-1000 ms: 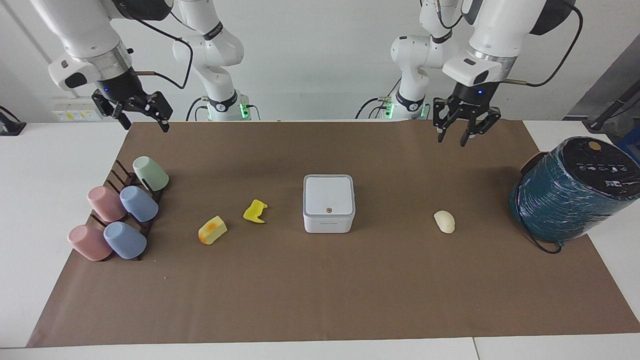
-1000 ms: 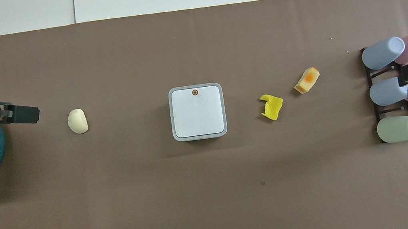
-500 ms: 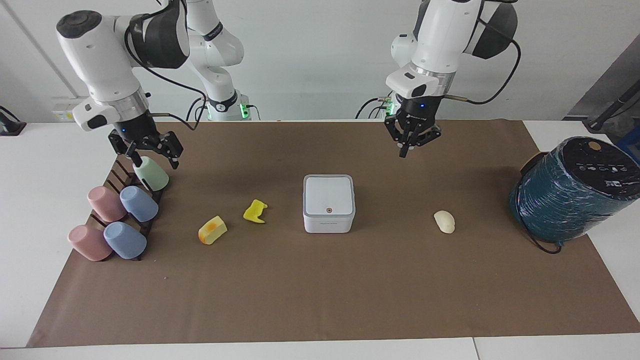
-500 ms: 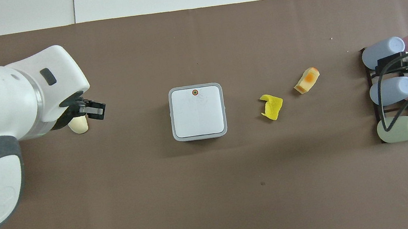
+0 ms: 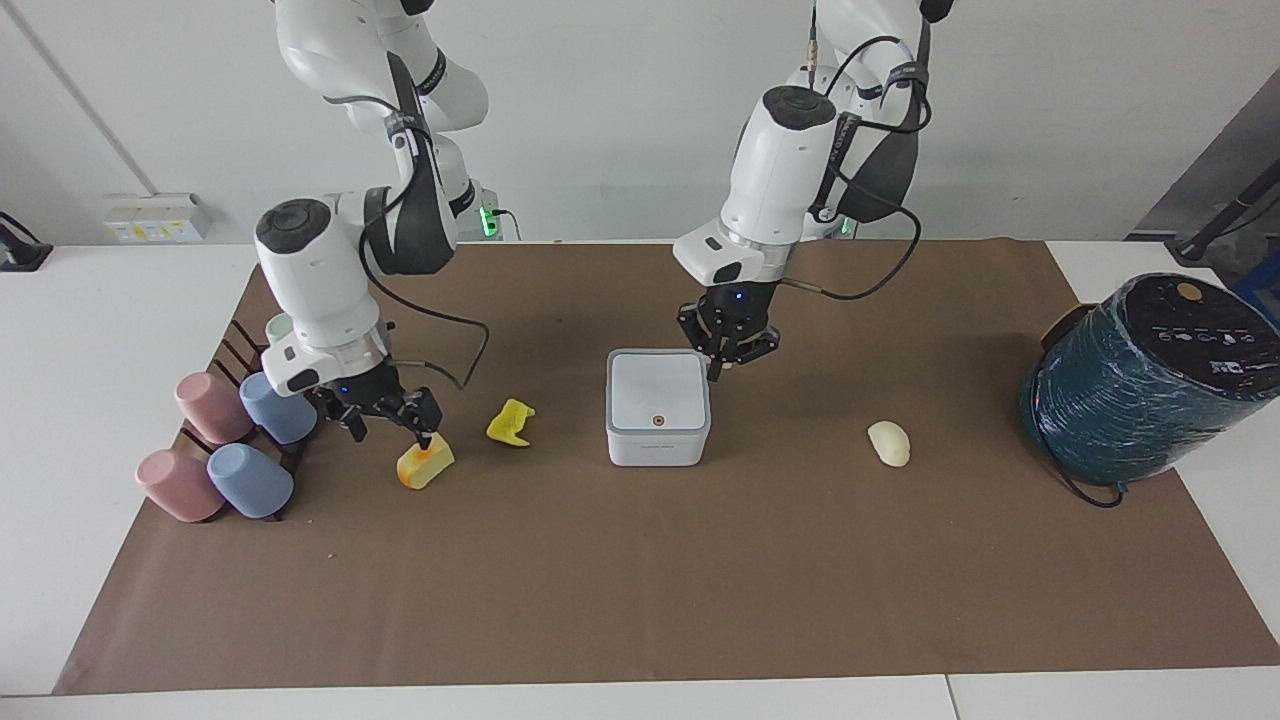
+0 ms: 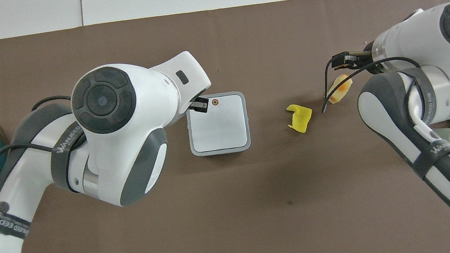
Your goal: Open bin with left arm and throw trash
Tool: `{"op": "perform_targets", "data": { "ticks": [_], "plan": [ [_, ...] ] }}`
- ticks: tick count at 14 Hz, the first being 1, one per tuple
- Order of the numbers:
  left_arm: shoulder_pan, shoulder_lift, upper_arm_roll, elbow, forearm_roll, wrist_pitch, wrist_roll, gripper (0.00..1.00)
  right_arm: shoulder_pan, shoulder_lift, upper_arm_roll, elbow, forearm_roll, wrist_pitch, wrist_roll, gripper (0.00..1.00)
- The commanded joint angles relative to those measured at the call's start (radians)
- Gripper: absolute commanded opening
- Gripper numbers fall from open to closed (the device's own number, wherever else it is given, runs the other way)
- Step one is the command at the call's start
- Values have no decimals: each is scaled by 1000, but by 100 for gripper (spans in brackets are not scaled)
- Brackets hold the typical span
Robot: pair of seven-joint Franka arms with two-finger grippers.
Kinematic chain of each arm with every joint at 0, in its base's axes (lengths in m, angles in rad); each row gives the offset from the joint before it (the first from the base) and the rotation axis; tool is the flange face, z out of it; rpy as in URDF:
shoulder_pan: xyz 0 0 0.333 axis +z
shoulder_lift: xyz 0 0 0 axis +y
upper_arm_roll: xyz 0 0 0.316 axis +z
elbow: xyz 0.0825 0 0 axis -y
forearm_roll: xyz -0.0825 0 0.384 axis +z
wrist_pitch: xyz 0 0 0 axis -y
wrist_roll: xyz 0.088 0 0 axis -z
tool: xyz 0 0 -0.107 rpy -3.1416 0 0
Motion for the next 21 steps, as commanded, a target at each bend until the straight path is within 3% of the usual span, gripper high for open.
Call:
{"op": "perform_targets", "data": {
  "ticks": [1,4,6,9,12,13,14,15,21],
  "plan": [
    [-34,50,16,4,-10,70,-19,0,-8,19,3,-15,12,12,18,100],
    [-66,101,18,2,-10,116,-50,0,-8,9,3,-84,15,26,32,100],
    [-80,124,16,-16,-10,122,-50,0,-7,22,4,-107,15,104,75,100],
    [-93,133,18,-67,-10,203,-51,0,-8,48,4,-105,16,144,86,100],
    [-89,127,18,-59,-12,179,-53,0,-8,50,6,-134,36,135,100,100],
    [-89,115,18,-40,-12,133,-53,0,-8,50,6,-134,35,132,97,68],
    [-88,91,19,-20,-12,77,-53,0,-8,52,6,-128,35,123,94,22],
    [-86,65,24,-12,-12,29,-53,0,-8,52,7,-110,36,89,98,0],
    [-31,-84,30,-18,-10,-210,-63,0,21,52,12,62,53,-125,146,0]
  ]
}}
